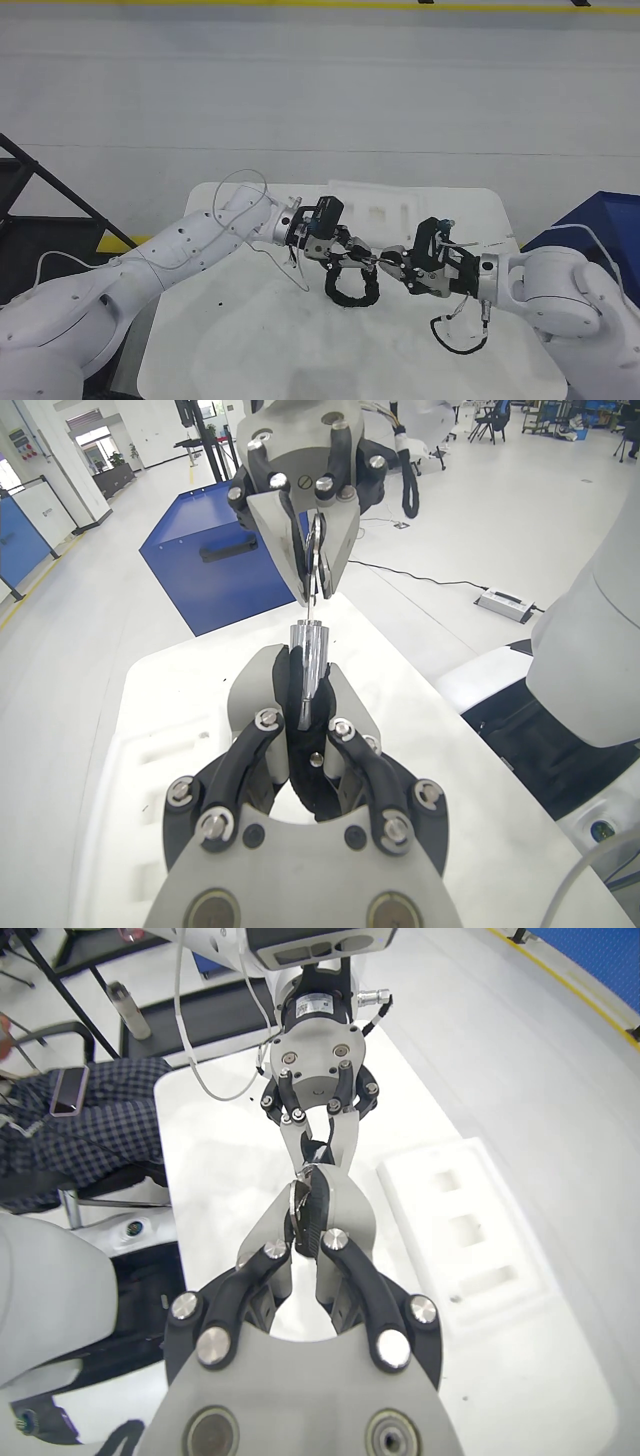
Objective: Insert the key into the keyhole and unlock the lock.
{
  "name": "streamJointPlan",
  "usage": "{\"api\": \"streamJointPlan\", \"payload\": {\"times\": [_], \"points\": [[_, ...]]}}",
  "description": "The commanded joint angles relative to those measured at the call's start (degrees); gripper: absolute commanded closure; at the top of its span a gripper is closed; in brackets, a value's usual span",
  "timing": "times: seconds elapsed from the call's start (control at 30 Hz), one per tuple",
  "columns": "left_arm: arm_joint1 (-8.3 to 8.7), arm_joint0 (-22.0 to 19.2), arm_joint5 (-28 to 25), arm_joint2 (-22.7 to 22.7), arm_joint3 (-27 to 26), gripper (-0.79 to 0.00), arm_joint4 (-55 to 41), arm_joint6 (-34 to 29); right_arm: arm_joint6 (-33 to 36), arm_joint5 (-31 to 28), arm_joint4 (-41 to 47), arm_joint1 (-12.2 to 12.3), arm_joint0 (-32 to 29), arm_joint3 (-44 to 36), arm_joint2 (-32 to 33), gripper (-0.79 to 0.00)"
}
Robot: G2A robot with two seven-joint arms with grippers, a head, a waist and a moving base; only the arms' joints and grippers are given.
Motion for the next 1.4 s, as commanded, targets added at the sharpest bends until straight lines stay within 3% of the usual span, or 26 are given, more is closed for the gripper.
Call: {"api": "streamJointPlan", "payload": {"times": [0.0,0.03,0.07,0.1,0.13,0.3,0.7,1.03,1.07,1.1,1.13,1.37], "points": [[-0.02,0.1,0.0,-0.3,-0.2,0.0,1.1,-0.2,1.3,0.3,2.5,0.1,-0.1,0.2,0.2,0.0],[-0.04,0.3,0.0,-0.5,-0.3,0.0,1.3,-0.2,1.5,0.5,2.8,0.1,-0.1,0.2,0.4,0.0],[-0.05,0.4,0.0,-0.6,-0.3,0.0,1.5,-0.3,1.8,0.5,3.2,0.1,-0.3,0.0,0.4,-0.068],[-0.07,0.5,0.0,-0.8,-0.2,0.0,1.5,-0.5,2.4,0.6,3.3,0.2,-0.4,-0.1,0.5,-0.262],[-0.08,0.6,0.0,-0.9,0.0,0.0,1.5,-0.6,2.7,0.9,3.2,0.2,-0.4,-0.3,0.6,-0.782],[0.01,1.2,0.0,-1.5,1.3,0.0,0.6,-3.1,4.5,1.9,2.7,0.5,-0.8,-1.3,1.8,-0.785],[0.66,4.7,0.0,-1.1,4.8,0.0,-5.3,-16.6,4.0,0.9,1.7,1.4,-4.5,-2.7,7.9,-0.785],[-1.52,7.4,0.5,-0.1,11.4,-0.018,-6.6,-25.1,2.7,-0.7,1.0,1.6,-6.9,-3.3,9.6,-0.785],[-1.9,7.5,0.3,-0.2,11.9,-0.139,-6.9,-25.7,2.6,-0.8,1.0,1.6,-6.8,-3.2,9.4,-0.785],[-2.25,7.7,0.0,-0.4,12.3,-0.382,-7.4,-25.8,2.6,-1.0,1.0,1.6,-6.7,-3.1,9.2,-0.785],[-2.58,7.7,0.0,-0.5,12.9,-0.785,-7.4,-26.3,2.6,-1.1,1.0,1.6,-6.6,-3.0,9.0,-0.785],[-3.81,6.4,0.0,-1.1,13.5,-0.785,-7.7,-25.6,1.6,-3.8,1.0,1.3,-3.6,-0.8,6.6,-0.785]]}}
